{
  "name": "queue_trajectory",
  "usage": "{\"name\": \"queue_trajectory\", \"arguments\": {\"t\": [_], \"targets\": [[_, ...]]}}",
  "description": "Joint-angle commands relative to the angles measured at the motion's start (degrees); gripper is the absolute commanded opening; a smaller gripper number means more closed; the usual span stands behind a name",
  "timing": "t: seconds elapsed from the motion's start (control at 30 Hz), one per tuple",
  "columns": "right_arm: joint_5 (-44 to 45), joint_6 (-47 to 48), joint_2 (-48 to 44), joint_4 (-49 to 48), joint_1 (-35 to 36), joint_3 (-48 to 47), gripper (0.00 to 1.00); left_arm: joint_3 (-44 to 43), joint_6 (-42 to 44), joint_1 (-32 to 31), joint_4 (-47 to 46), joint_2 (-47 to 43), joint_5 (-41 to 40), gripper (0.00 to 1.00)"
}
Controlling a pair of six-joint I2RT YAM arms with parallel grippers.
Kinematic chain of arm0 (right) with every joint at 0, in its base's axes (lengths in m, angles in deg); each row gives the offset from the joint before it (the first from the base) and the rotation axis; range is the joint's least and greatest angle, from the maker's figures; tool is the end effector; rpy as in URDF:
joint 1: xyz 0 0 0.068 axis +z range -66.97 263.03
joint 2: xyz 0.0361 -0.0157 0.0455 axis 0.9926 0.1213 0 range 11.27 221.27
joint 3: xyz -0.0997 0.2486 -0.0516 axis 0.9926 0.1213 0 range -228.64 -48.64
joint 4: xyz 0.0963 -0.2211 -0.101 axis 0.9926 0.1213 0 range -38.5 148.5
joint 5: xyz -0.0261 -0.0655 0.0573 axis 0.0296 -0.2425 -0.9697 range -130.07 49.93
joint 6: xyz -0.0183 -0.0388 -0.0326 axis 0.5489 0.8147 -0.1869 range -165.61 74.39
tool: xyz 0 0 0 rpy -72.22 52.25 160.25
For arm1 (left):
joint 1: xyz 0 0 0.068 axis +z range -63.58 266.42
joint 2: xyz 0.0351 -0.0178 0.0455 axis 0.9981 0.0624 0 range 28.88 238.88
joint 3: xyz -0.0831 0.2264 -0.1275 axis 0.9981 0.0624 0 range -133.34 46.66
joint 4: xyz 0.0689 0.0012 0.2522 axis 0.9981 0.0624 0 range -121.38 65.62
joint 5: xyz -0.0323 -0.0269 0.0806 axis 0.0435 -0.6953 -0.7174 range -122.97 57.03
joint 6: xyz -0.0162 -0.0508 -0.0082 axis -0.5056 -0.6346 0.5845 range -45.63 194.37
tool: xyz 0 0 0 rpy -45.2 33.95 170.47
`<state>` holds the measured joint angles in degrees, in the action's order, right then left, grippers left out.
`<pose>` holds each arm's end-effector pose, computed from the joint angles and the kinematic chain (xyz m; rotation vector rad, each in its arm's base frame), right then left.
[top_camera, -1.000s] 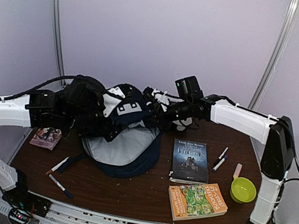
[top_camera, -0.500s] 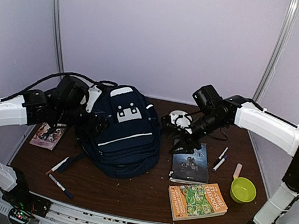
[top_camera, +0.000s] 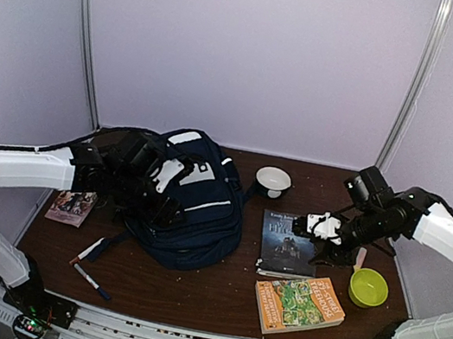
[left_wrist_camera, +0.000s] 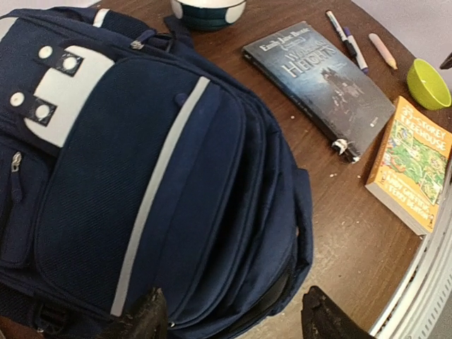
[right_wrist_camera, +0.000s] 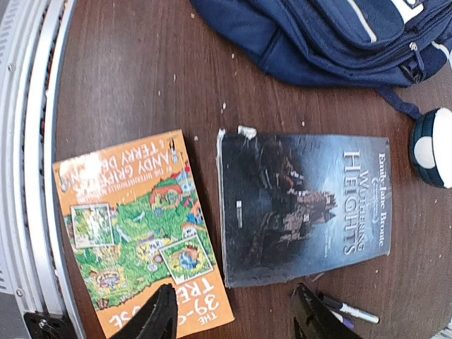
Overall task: Pack the student bag
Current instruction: Move the book to the corner of the board.
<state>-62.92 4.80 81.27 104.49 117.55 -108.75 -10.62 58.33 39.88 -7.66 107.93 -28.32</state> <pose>0.1816 0.1418 0.2836 -1.8408 1.8243 0.4316 0.2018 -0.2170 0.2594 0.6839 2.3528 -0.6057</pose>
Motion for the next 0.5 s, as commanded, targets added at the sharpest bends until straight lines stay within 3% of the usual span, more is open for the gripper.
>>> {"name": "queue_trajectory", "arguments": {"t": [0.0,0.17,0.47], "targets": [[9.7,1.2,-3.9,1.2,-0.7,6.1,0.52,-4.8,-1.7,-3.9,-3.0,3.1,4.1,0.67],[15.1,5.2,-6.7,5.3,-1.1,10.3,0.49,-7.7,-2.5,-8.6,-4.1,7.7,5.4,0.66],[23.2,9.4,-8.6,7.1,-1.2,15.3,0.45,-9.4,-5.4,-9.4,-10.3,14.4,9.2,0.66]]}}
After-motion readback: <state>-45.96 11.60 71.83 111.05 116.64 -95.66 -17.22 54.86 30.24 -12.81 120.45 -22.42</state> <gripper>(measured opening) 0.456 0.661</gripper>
